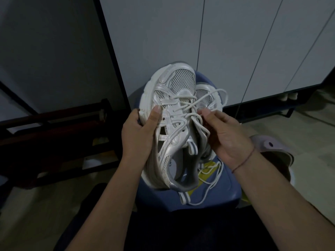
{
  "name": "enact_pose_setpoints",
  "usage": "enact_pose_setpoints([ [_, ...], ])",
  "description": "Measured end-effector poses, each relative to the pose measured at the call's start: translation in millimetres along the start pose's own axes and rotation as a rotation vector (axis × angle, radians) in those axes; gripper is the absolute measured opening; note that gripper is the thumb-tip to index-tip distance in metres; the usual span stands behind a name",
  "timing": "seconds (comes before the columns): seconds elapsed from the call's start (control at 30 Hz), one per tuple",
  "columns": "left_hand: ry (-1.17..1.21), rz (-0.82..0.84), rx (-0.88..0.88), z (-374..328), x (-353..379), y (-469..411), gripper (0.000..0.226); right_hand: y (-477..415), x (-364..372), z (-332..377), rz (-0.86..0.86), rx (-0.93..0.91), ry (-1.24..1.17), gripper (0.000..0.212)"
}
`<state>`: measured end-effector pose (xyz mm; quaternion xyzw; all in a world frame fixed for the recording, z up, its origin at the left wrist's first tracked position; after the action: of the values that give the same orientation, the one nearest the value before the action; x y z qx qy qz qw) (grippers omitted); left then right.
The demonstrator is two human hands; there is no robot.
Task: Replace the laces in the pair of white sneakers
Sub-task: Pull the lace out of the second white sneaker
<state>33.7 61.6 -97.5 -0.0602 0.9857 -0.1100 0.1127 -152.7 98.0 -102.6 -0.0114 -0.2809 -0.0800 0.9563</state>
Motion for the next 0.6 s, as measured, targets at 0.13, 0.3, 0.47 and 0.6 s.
enact_pose_setpoints([
  [0.13,-0.001,0.016,0.015,-0.8,-2.2,-1.1,0.051,-4.4,-5.5,6.3,0.005,0.061,-0.184,0.033],
  [0.3,0.000,-0.030,-0.007,1.0,-11.5,-6.3,0.030,-17.9,-31.8,33.1,0.017,0.030,-0.567,0.019],
  [0.47,-0.016,-0.019,0.012,2.9,-5.7,-3.8,0.041,-11.7,-17.9,15.5,0.026,0.075,-0.301,0.019],
  [0.6,-0.007,-0.020,0.015,0.9,-3.2,-2.9,0.043,-2.3,-0.7,2.4,0.040,0.023,-0.089,0.018],
])
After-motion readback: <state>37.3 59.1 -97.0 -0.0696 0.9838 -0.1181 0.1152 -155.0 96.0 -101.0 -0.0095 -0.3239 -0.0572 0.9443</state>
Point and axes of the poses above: each hand's wrist, its own y-axis away from the middle knuckle, its own x-axis out of the palm, z = x × y, the point moved 5 cm from there along -y, towards the middle knuckle, and after that the axes turned 3 degrees about z, right-handed, at the moved point
